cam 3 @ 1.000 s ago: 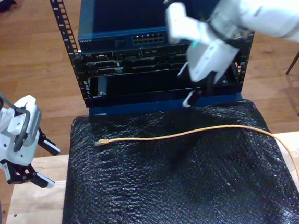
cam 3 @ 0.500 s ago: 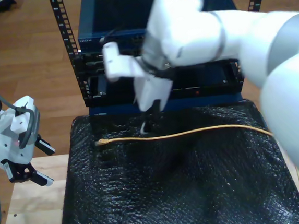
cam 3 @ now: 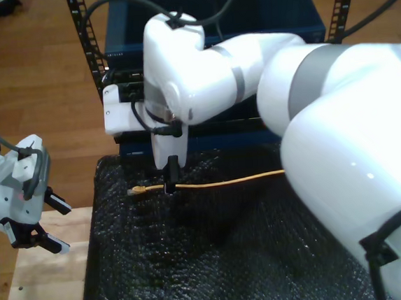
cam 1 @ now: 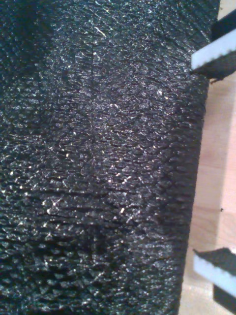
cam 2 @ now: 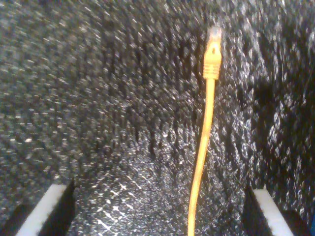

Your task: Grab the cable and plug it in

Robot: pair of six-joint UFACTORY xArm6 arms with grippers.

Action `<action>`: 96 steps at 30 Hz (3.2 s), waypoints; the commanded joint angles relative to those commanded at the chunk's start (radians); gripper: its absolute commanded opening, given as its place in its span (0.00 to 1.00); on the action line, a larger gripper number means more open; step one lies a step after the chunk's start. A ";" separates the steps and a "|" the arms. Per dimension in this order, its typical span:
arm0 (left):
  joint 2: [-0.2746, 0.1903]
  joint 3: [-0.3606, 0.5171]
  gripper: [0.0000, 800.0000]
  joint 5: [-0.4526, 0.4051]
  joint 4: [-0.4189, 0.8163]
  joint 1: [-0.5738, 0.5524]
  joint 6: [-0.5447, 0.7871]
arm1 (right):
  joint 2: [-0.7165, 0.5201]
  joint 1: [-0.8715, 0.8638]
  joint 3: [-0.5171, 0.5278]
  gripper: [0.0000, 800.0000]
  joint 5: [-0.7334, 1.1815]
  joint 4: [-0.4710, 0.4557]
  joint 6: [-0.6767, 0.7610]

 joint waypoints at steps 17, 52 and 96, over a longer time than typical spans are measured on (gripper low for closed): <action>0.097 -0.078 1.00 -0.026 0.002 0.084 -0.074 | 0.169 0.046 -0.146 0.97 -0.003 -0.034 0.040; 0.114 -0.083 1.00 -0.026 0.003 0.089 -0.078 | 0.298 0.089 -0.241 0.66 -0.017 -0.152 0.187; 0.114 -0.083 1.00 -0.025 0.003 0.089 -0.078 | 0.301 0.100 -0.239 0.28 -0.017 -0.206 0.221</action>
